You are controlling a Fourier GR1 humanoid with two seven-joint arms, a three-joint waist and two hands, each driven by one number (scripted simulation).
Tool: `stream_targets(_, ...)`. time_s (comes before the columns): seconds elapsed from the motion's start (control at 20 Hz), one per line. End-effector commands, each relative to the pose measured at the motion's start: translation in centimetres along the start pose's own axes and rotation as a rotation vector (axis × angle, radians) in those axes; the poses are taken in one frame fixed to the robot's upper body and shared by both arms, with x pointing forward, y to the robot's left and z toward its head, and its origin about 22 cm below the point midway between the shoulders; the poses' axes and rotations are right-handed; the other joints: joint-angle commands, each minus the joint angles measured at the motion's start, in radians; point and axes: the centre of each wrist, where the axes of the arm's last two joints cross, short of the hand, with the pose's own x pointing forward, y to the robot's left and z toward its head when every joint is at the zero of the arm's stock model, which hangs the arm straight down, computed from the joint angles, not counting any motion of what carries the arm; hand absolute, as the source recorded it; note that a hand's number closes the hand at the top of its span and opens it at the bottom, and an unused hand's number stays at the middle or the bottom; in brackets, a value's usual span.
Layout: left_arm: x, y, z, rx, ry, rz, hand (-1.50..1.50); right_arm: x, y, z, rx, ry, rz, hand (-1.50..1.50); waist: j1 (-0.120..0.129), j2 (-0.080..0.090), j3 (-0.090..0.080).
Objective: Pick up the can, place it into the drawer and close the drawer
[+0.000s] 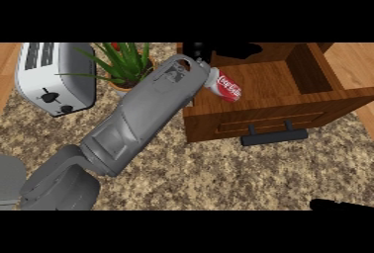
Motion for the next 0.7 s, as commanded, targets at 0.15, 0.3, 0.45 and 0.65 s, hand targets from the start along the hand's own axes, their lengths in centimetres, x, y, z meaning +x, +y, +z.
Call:
stream_targets(0.15, -0.2, -0.1, 0.5, 0.015, -0.020, 0.083, -1.50, 1.1, 0.2, -0.4, 0.052, -0.071, 0.178, -1.50, 0.027, -0.008, 0.000)
stream_targets(0.3, 1.4, -0.8, 0.8, 0.022, -0.030, 0.081, -1.50, 1.2, 0.7, -1.3, 0.068, -0.076, 0.309, -1.50, 0.049, -0.017, -0.001)
stream_targets(0.45, 3.1, -0.9, 0.3, 0.037, -0.040, 0.088, -1.50, 0.7, 2.4, -2.2, 0.123, -0.068, 0.443, -1.50, 0.063, -0.015, -0.001)
stream_targets(0.65, 1.7, -0.6, 0.2, 0.016, -0.038, 0.071, -1.50, -1.4, 3.2, -4.5, 0.159, -0.046, 0.581, -1.50, 0.096, -0.015, -0.001)
